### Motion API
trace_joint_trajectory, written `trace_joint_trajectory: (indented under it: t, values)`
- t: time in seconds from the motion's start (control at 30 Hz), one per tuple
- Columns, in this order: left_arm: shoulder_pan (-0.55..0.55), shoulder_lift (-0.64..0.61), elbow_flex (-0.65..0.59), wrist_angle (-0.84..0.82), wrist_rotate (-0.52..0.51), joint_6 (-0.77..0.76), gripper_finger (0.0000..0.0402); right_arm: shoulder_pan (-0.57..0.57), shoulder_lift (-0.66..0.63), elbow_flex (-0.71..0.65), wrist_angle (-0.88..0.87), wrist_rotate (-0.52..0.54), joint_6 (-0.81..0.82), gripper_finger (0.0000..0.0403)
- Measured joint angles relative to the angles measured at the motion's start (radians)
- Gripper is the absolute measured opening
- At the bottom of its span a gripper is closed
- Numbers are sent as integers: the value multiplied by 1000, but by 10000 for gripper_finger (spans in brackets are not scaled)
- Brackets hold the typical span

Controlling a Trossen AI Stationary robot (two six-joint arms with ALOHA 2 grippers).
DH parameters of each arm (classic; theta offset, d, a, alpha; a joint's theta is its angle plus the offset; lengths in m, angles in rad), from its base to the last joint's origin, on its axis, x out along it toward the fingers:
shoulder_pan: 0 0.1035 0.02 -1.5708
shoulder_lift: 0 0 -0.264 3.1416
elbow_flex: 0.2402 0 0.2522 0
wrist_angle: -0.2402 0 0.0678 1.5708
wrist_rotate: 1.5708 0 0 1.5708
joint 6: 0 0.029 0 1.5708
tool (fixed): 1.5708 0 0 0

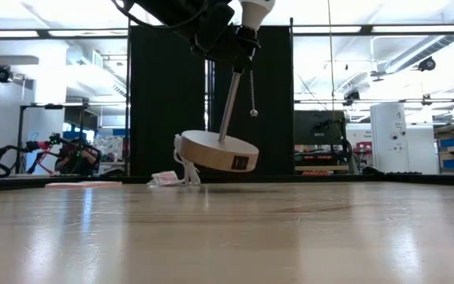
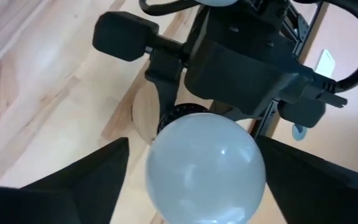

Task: Screw lightbulb
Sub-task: Insert the lightbulb into the lamp

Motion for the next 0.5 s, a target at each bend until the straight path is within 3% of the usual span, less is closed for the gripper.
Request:
trace_joint_trajectory:
  t: [0.23,0.5]
  values:
    - [0,0,-1,-1,-1,0,145,-4,-1,0,0,6,-4,277]
    - [0,0,-2,-1,-3,4,145,-4,0,0,-1,26,108,270]
